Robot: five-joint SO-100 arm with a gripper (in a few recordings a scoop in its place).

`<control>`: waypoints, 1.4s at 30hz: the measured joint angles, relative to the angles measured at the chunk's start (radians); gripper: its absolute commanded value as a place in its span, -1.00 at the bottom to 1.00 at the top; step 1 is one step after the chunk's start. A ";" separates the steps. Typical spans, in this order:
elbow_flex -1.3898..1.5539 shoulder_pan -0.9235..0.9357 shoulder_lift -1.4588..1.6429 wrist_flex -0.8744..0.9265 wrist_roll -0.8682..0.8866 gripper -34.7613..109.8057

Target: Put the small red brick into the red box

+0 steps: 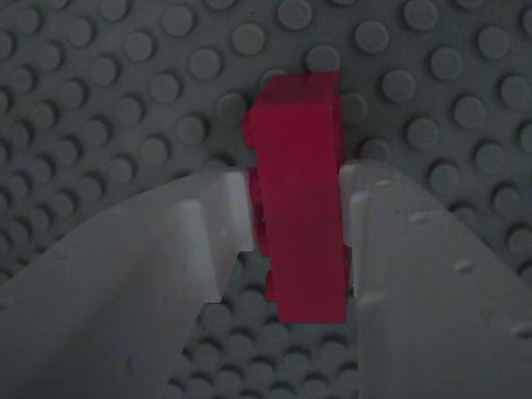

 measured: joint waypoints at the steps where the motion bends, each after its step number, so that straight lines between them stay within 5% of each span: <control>1: -0.014 0.000 0.000 0.002 0.006 -0.52; 19: -0.739 0.138 -0.201 -0.100 -0.109 -0.52; 30: -0.819 0.224 -0.400 -0.387 -0.273 -0.52; 42: -0.822 0.225 -0.471 -0.466 -0.299 -0.41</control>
